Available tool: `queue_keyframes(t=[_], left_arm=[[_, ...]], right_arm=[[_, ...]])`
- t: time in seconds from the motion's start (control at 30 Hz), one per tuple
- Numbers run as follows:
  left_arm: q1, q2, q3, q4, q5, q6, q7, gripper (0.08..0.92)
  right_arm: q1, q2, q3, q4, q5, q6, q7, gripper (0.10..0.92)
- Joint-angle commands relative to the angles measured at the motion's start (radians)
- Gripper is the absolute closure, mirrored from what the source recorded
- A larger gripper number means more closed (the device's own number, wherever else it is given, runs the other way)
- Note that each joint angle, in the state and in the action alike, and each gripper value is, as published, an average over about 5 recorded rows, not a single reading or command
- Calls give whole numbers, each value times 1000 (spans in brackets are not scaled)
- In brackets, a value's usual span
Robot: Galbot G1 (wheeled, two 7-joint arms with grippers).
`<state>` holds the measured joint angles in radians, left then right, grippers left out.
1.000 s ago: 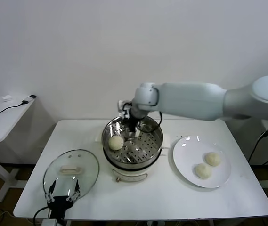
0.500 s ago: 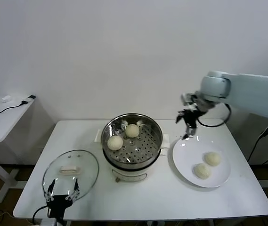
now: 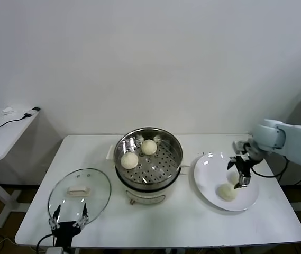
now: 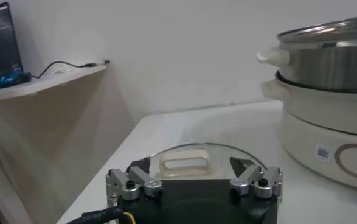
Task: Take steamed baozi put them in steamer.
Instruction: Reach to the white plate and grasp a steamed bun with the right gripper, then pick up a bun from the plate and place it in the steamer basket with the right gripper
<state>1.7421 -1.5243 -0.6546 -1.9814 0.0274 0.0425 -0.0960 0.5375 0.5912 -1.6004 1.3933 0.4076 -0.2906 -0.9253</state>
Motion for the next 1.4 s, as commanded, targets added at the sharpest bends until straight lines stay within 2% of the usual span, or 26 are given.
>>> queue_keyframes(t=[0.03, 0.57, 0.83, 0.93, 1.07, 1.23, 1.4], left_arm=[[0, 0, -1, 4, 2, -1, 0, 177], [-9, 4, -2, 16, 4, -5, -2, 177], [-6, 1, 0, 11, 8, -2, -5, 177], [-4, 0, 1, 6, 9, 0, -5, 177], [-3, 0, 4, 4, 12, 1, -5, 177], [-5, -1, 14, -1, 18, 3, -3, 177], [-3, -2, 23, -8, 20, 4, 0, 177]], right_arm=[[-222, -30, 145, -50, -72, -17, 31, 203], [-303, 51, 216, -114, -69, -48, 65, 213], [-243, 54, 200, -102, -74, -46, 58, 340], [-158, 53, 166, -80, -85, -25, 25, 363], [18, 74, 147, -62, -144, 78, -86, 372], [270, 195, 173, -81, -190, 311, -211, 372], [412, 340, 214, -27, -132, 449, -283, 372]])
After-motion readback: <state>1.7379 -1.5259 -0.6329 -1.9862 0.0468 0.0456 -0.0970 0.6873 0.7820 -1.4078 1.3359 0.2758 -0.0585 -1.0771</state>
